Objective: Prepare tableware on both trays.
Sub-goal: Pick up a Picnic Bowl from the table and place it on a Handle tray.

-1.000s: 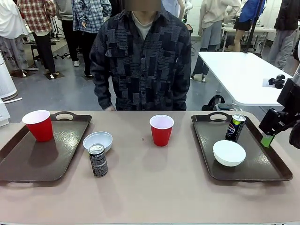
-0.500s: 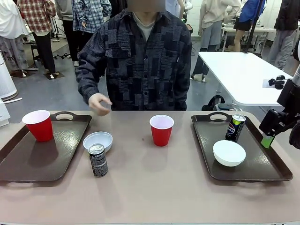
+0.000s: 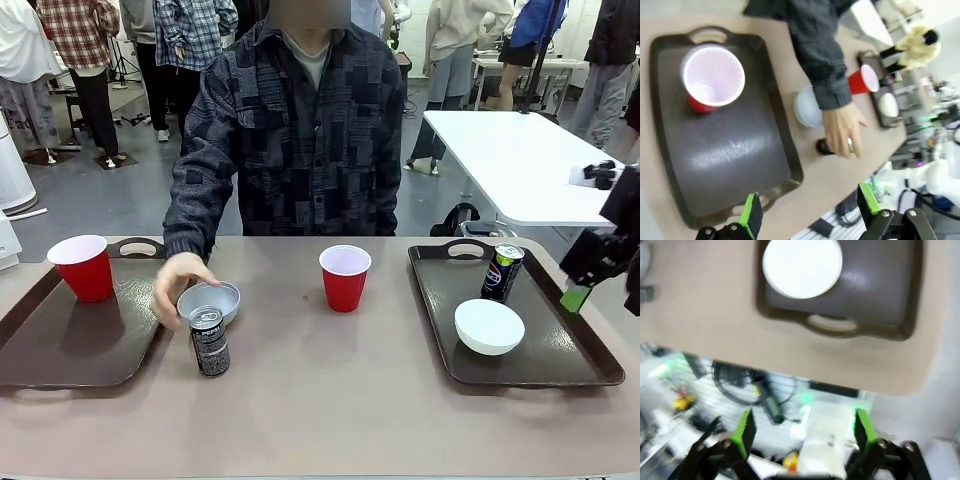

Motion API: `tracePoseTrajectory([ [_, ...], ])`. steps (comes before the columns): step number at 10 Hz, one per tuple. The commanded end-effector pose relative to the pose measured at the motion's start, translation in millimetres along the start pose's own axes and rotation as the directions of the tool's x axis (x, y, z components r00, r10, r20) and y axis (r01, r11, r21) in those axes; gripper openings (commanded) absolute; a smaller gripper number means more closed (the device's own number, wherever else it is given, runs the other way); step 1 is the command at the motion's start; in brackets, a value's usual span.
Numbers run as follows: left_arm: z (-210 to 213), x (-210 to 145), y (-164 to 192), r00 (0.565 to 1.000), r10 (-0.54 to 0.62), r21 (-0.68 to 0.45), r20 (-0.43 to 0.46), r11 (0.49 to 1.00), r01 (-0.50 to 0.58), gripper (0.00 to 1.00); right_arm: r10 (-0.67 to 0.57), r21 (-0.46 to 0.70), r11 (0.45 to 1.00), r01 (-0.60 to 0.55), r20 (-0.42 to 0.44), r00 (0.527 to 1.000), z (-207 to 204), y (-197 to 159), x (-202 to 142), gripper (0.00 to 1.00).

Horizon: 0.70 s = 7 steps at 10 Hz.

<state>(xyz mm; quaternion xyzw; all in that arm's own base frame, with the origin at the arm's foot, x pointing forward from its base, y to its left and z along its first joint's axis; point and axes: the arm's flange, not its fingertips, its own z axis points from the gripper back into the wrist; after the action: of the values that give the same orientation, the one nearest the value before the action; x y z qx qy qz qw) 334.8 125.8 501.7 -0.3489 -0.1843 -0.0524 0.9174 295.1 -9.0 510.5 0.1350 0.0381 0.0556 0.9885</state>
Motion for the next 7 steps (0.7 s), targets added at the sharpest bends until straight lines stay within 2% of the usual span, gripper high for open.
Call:
tracePoseTrajectory([
  [1, -5.6, 7.6, -54.9, 0.998, -0.049, 0.221, -0.044, 0.973, 0.058, 1.00, -0.010, 0.311, 0.950, 0.037, -0.089, 0.996, 36.2, -52.0, 9.1, 1.00],
  [3, -27.1, 18.6, -103.2, 0.987, -0.083, 0.357, -0.139, 0.925, 0.128, 1.00, 0.023, 0.540, 0.841, 0.040, -0.109, 0.994, 57.1, -98.6, -0.3, 1.00],
  [5, -56.6, 30.1, -140.6, 0.966, -0.031, 0.430, -0.256, 0.891, 0.142, 1.00, 0.042, 0.659, 0.751, 0.045, -0.116, 0.992, 56.5, -141.5, -14.3, 1.00],
  [7, -87.1, 25.6, -170.6, 0.953, -0.014, 0.443, -0.303, 0.883, 0.154, 1.00, 0.044, 0.719, 0.694, 0.046, -0.107, 0.993, 46.8, -168.2, -26.5, 1.00],
])
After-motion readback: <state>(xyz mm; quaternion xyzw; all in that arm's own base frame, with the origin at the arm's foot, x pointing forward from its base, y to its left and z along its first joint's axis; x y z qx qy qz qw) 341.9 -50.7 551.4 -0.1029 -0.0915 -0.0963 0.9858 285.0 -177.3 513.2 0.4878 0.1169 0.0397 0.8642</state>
